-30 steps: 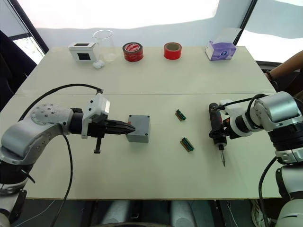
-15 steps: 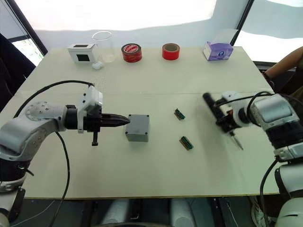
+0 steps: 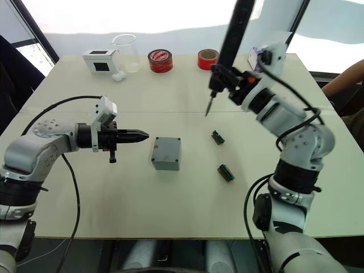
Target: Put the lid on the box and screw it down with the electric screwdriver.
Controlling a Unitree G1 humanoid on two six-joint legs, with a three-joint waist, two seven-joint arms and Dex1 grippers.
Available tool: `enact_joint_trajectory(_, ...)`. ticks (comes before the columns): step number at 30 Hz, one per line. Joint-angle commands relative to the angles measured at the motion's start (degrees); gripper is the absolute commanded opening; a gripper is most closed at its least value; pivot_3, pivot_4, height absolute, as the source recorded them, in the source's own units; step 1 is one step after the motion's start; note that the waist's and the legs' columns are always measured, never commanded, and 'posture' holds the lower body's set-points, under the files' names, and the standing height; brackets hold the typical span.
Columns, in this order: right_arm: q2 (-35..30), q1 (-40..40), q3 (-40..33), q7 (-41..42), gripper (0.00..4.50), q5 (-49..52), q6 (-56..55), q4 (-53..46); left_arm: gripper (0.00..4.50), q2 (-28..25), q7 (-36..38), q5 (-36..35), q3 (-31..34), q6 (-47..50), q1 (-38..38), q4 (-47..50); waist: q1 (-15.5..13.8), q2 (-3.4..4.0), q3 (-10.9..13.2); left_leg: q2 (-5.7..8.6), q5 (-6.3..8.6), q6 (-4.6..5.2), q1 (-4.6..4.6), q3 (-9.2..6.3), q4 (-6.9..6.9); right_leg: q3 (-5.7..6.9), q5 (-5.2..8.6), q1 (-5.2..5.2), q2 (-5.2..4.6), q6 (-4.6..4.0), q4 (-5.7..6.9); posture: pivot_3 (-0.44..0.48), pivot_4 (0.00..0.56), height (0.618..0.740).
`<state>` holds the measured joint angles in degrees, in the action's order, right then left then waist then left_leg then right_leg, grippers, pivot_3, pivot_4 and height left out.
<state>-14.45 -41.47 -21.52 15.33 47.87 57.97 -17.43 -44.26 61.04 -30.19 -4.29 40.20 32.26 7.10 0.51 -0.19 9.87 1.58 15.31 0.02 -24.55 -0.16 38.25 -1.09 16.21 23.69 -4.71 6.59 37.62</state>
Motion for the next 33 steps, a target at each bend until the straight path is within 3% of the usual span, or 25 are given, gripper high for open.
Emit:
enact_joint_trajectory(1, 1.9, 2.3, 5.3, 1.0, 1.74, -2.1, -7.8, -7.3, 0.00, 1.5, -0.1, 1.5, -1.4, -1.8, 0.7, 1.0, 0.1, 0.00, 0.0, 0.00, -0.01, -0.02, 0.00, 0.00, -0.02, 0.00, 0.00, 0.01, 0.02, 0.00, 0.01, 0.000, 0.150, 0.740)
enact_joint_trajectory(13, 4.6, 8.0, 16.0, 2.4, 1.74, -9.5, -18.3, -5.7, 0.00, 4.4, 0.7, 10.2, -9.4, -7.8, -0.2, -0.6, 0.4, 0.00, 0.0, -0.04, -0.05, -0.08, 0.06, 0.02, -0.03, -0.04, 0.01, 0.05, 0.11, -0.01, 0.14, 0.000, 0.150, 0.740)
enact_joint_trajectory(21, 5.6, 10.5, 21.6, 3.7, 1.74, -15.5, -24.1, -3.9, 0.00, 6.2, -0.6, 9.3, -7.4, -7.3, -1.0, -1.4, 0.4, 0.00, 0.0, -0.05, -0.04, -0.05, 0.08, 0.01, -0.03, -0.03, 0.01, 0.04, 0.12, -0.01, 0.15, 0.000, 0.150, 0.740)
enact_joint_trajectory(33, 7.9, 12.4, 23.8, 4.7, 1.74, -20.9, -32.0, 2.6, 0.00, 6.1, -0.1, 10.0, -7.2, -7.2, -0.6, -2.5, 0.4, 0.00, 0.0, -0.05, -0.06, -0.08, 0.10, 0.00, -0.03, -0.03, 0.01, 0.04, 0.13, -0.01, 0.17, 0.000, 0.150, 0.740)
